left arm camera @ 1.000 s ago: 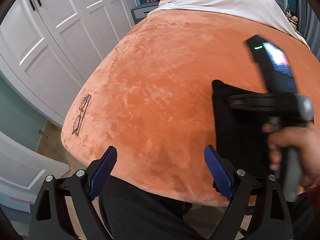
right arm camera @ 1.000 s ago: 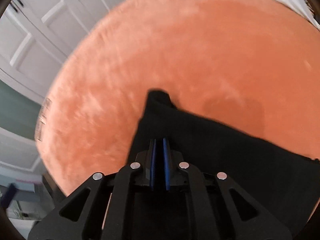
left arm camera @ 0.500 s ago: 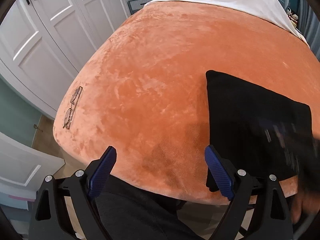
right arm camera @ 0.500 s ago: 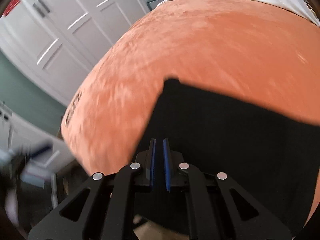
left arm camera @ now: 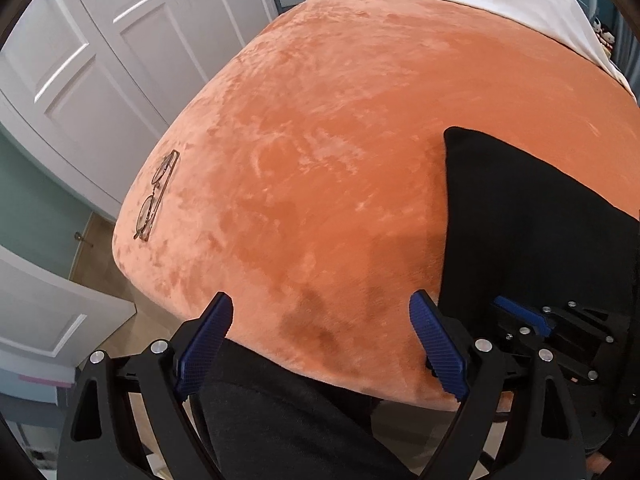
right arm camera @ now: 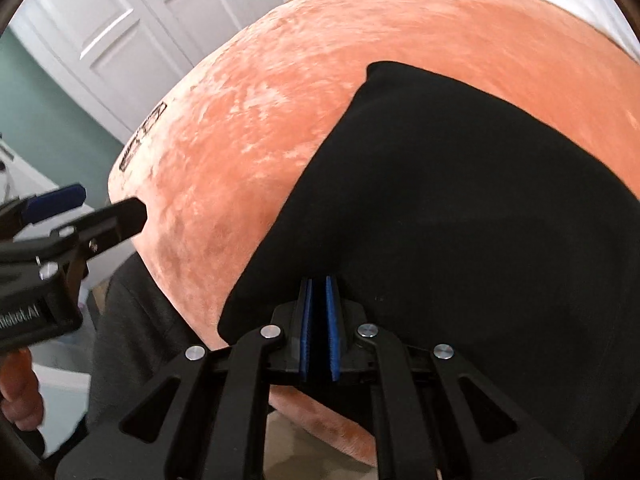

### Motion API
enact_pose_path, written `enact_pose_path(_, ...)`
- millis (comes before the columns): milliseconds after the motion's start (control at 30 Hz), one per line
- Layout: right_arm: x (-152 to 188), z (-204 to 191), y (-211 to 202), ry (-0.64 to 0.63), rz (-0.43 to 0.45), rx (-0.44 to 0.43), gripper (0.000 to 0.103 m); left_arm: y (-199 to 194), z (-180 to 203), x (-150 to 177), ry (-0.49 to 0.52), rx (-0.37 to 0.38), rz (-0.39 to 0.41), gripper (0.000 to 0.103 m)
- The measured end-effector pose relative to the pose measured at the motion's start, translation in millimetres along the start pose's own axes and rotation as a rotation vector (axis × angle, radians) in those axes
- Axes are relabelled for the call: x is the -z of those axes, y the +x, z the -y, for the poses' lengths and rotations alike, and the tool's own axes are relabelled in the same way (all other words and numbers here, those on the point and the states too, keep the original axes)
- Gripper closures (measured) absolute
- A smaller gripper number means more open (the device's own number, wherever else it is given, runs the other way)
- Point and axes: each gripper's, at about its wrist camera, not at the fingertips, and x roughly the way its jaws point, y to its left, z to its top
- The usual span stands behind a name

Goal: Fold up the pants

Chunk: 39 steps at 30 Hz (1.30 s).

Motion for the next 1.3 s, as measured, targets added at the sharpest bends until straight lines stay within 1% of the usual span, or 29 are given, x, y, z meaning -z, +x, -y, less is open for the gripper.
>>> enact_pose_path(67,-3.0,3.0,-8.9,0.020,0.002,-0.011,0.096,0.0,-2.9,-0.4,0.000,-0.004,0.002,0.015)
enact_pose_path(100,-5.4,6.2,-20.0,0.047,0.030,-0.025,0.095,0.5,-4.0,-0.7,0.000,-0.004,0.003,0.015)
enact_pose_path(167,-13.3,9.3,-36.4,0.079,0.091,-0.026,0.095,1.5,-7.4,-0.8,-0.004,-0.003,0.004,0.015)
enact_pose_path(200,-17.8,9.4,-37.8,0.083,0.098,-0.027,0.095,2.4,-8.8,-0.9,-0.007,-0.003,0.002,0.015)
enact_pose_path(267,-27.8,9.7,-30.4,0.081,0.079,-0.035,0.095,5.1,-11.1,-1.1,-0.011,0.000,-0.005,0.015)
enact_pose_path(333,-35.3,7.2,-6.7,0.064,0.026,-0.021,0.095,7.1,-13.1,-1.2,-0.015,-0.001,-0.010,0.015)
enact_pose_path(367,-36.1,4.6,0.9,0.058,0.014,-0.016,0.095,7.5,-13.7,-1.3,-0.016,0.000,-0.011,0.015)
enact_pose_path(433,-39.3,-1.0,12.0,0.040,0.014,-0.030,0.095,7.7,-15.1,-1.6,-0.017,-0.002,-0.010,0.015)
enact_pose_path(500,-45.9,-5.8,22.3,0.029,-0.006,-0.050,0.095,8.4,-15.2,-2.3,-0.015,-0.001,-0.014,0.015)
enact_pose_path(533,-49.2,-9.6,28.6,0.022,-0.021,-0.052,0.098,8.9,-15.7,-3.1,-0.013,-0.001,-0.015,0.015)
enact_pose_path(600,-53.8,-14.7,40.5,0.001,-0.037,-0.039,0.100,8.7,-15.4,-4.4,-0.009,-0.009,-0.016,0.015)
enact_pose_path(667,-56.8,-13.2,43.3,0.022,-0.038,-0.056,0.100,7.0,-16.3,-5.2,-0.012,-0.011,-0.013,0.015)
enact_pose_path(700,-58.2,-10.7,37.7,0.042,-0.036,-0.074,0.100,5.7,-16.5,-5.8,-0.011,-0.012,-0.011,0.015)
enact_pose_path(767,-58.4,-5.6,18.4,0.083,0.004,-0.110,0.098,6.0,-16.3,-5.4,-0.008,-0.019,-0.010,0.015)
enact_pose_path(833,-47.7,12.5,-18.8,0.117,0.083,-0.092,0.098,6.4,-14.2,-5.4,-0.004,-0.017,-0.011,0.015)
enact_pose_path(867,-40.3,26.5,-34.6,0.138,0.111,-0.060,0.098,6.6,-12.0,-5.6,-0.003,-0.017,-0.011,0.015)
enact_pose_path(933,-24.6,60.8,-60.9,0.202,0.147,-0.012,0.094,7.0,-7.4,-6.5,0.000,-0.006,-0.013,0.015)
enact_pose_path(967,-19.0,74.9,-67.5,0.226,0.150,0.009,0.094,6.4,-1.6,-7.1,0.005,0.003,-0.012,0.015)
enact_pose_path(1000,-7.9,100.7,-76.7,0.271,0.154,0.061,0.093,5.7,3.0,-7.8,0.011,0.008,-0.010,0.015)
enact_pose_path(1033,1.4,124.6,-79.2,0.316,0.145,0.106,0.092,5.1,9.5,-8.2,0.020,0.014,-0.008,0.015)
enact_pose_path(1067,8.4,140.7,-76.9,0.344,0.128,0.134,0.094,4.6,16.1,-8.0,0.027,0.019,-0.006,0.015)
enact_pose_path(1100,18.1,166.1,-72.1,0.389,0.117,0.095,0.101,4.2,24.9,-8.3,0.041,0.032,-0.010,0.015)
enact_pose_path(1133,22.3,178.3,-75.3,0.440,0.123,0.046,0.101,2.9,32.9,-8.1,0.055,0.043,-0.011,0.015)
enact_pose_path(1167,23.6,184.7,-83.3,0.490,0.133,0.021,0.095,1.5,36.9,-8.0,0.062,0.044,-0.008,0.015)
enact_pose_path(1200,23.8,185.5,-99.2,0.508,0.159,0.045,0.078,-1.0,43.5,-7.6,0.079,0.036,0.000,0.015)
enact_pose_path(1233,25.6,183.2,-114.6,0.483,0.205,0.078,0.064,-2.1,47.8,-7.0,0.090,0.030,0.005,0.015)
enact_pose_path(1267,27.3,181.3,-121.8,0.464,0.231,0.096,0.036,-3.0,51.7,-6.0,0.097,0.029,0.011,0.015)
enact_pose_path(1300,33.4,180.4,-132.2,0.434,0.258,0.133,0.030,-3.0,56.2,-4.8,0.104,0.031,0.014,0.015)
